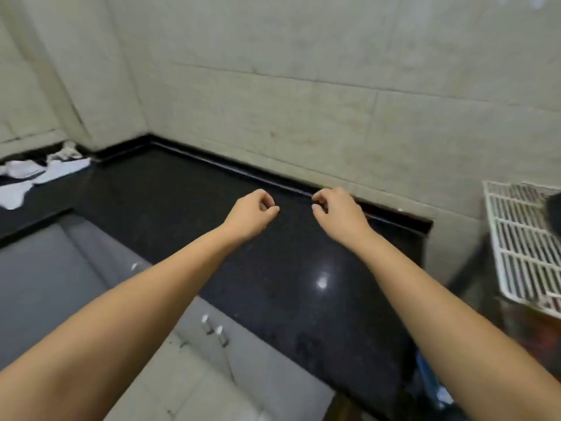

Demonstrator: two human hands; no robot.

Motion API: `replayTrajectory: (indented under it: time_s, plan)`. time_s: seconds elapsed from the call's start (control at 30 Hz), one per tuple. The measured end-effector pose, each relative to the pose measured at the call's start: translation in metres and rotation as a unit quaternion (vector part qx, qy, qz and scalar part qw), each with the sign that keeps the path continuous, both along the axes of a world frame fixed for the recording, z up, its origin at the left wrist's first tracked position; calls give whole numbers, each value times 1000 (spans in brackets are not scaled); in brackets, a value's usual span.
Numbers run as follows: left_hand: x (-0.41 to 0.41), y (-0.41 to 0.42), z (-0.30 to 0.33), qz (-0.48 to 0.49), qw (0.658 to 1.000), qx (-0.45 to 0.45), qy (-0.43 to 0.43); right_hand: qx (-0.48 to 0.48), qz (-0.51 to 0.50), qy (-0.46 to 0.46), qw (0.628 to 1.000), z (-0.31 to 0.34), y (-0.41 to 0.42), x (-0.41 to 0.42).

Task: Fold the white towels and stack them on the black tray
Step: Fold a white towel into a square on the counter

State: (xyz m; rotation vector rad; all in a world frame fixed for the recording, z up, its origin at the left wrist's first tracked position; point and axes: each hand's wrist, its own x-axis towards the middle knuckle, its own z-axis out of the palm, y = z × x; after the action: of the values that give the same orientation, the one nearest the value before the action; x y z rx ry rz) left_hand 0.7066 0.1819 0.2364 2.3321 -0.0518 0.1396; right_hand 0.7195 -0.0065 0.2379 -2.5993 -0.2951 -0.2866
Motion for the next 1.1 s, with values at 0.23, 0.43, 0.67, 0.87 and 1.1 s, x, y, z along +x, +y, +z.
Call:
replayTrajectory:
  time_s: [0.23, 0.43, 0.67, 0.87, 1.1]
  plan:
    - [-44, 202, -52, 176, 982, 30, 57, -68, 165, 76, 981, -44, 199, 7]
    - [-47, 327, -93, 271, 956, 13, 110, -101, 261, 140, 950, -76, 327, 40]
    - [11, 469, -109, 340, 931, -18, 133, -73, 337, 199, 917, -87, 486, 125]
    - [51, 567, -116, 386, 912, -59, 130, -96, 381, 215, 894, -101, 610, 183]
    - [90, 709, -147, 404, 900, -58, 155, -115, 389, 237, 883, -134, 756, 229]
